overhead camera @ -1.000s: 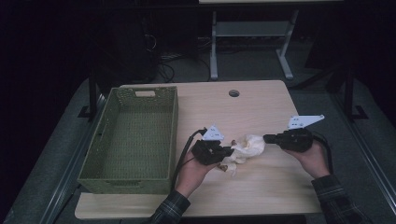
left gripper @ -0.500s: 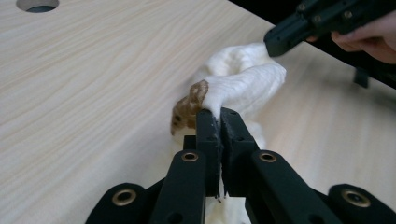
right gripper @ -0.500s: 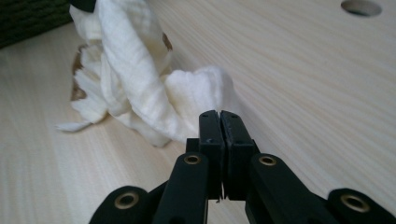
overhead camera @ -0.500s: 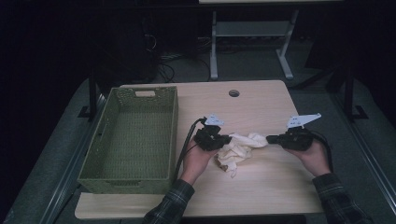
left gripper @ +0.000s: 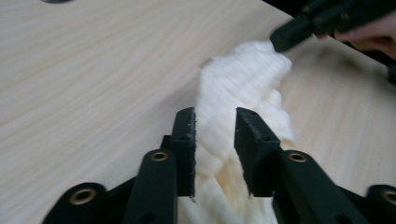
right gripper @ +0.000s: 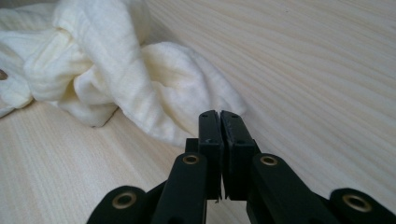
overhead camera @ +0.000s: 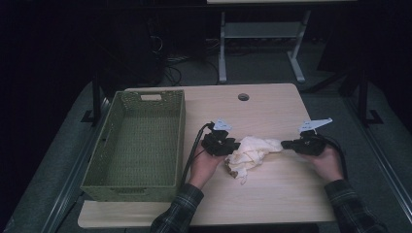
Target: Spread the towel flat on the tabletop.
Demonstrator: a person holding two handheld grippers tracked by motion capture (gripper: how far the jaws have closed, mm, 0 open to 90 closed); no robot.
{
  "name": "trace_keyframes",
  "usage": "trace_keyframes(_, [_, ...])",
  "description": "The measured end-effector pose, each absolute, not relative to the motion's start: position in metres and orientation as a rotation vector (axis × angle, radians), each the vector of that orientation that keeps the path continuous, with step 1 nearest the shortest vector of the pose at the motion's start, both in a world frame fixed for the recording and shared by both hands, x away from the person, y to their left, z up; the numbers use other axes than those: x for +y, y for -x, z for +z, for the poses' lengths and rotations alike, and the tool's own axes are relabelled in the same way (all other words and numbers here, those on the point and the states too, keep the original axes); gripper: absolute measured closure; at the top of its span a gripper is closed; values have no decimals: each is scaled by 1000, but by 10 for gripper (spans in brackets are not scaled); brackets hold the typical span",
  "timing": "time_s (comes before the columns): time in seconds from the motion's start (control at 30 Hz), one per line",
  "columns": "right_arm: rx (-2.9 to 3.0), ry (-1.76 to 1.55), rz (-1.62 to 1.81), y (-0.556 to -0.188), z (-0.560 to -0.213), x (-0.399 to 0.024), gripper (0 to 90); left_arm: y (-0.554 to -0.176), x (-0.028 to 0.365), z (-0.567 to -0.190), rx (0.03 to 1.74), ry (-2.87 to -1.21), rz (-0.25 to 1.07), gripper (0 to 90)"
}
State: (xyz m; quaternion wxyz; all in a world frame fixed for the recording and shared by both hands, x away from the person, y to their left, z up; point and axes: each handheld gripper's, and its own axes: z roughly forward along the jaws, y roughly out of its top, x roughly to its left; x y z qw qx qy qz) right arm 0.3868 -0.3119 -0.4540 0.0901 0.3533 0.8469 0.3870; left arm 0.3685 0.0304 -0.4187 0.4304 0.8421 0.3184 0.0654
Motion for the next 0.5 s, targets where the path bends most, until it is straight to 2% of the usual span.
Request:
trace_keyframes(0.1, [2508,-1060,1155,-385,-454,-314,846,-365,27,-426,762,-2144,153,630])
trace_keyframes(0.17, [2498,-1050,1159,-384,-454,-314,782,-365,22,-431,744,-2168,161,624])
trace_keyframes(0.23, [2487,-1045,1159,-383,-452,-315,757,-366,17,-434,732,-2170,164,625])
trace_keyframes(0.5, [2475,-1034,1197,-380,-449,-317,728,-376,8,-448,752,-2206,210,667])
